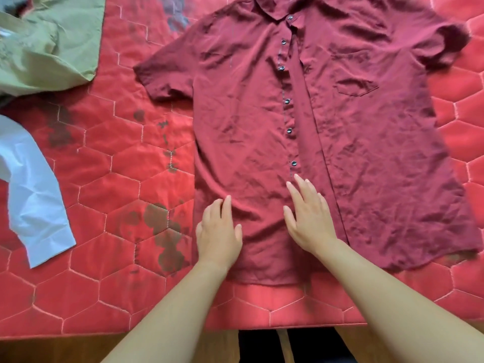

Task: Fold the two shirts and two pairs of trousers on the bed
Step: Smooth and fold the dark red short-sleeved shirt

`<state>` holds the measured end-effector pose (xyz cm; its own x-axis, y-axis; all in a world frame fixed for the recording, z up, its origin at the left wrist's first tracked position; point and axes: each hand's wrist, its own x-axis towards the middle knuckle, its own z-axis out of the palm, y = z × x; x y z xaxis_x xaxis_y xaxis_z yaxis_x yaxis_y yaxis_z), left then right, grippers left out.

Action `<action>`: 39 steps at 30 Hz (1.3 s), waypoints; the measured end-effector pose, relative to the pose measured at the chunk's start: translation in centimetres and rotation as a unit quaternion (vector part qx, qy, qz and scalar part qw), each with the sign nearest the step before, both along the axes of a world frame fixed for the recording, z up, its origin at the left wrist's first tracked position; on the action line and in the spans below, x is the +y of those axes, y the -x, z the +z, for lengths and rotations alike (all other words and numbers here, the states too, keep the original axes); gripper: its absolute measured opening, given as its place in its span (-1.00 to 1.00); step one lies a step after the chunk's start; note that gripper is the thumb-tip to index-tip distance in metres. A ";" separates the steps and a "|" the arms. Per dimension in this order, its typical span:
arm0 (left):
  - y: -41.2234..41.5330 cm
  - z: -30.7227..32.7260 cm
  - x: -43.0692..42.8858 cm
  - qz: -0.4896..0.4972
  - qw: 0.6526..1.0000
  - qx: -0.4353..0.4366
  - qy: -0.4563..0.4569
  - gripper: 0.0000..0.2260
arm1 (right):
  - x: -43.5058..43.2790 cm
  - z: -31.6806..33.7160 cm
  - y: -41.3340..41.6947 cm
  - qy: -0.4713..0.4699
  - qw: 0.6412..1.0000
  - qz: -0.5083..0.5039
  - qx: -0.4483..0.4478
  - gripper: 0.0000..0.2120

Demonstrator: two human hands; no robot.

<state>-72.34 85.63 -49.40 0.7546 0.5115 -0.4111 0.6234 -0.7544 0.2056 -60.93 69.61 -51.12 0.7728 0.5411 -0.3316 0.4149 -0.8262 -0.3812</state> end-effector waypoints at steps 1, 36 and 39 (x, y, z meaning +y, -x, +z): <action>-1.8 -0.2 -0.6 -0.030 1.000 -0.007 0.001 -0.41 | -0.5 0.2 -1.5 -0.005 1.000 -0.007 -0.003 -0.49; -41.3 -8.0 -8.7 -0.132 0.983 -0.108 -0.072 -0.41 | -10.9 -1.2 -48.6 -0.154 0.898 -0.408 -0.065 -0.55; -41.3 -7.3 -8.3 -0.160 0.984 -0.071 -0.037 -0.43 | -10.3 0.0 -46.0 -0.172 0.910 -0.366 -0.091 -0.78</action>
<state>-30.99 77.37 -56.66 0.9287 0.2632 -0.2613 0.3211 -0.9232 0.2111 -14.95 59.27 -51.13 0.9932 -0.0926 -0.0707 -0.1163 -0.7513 -0.6496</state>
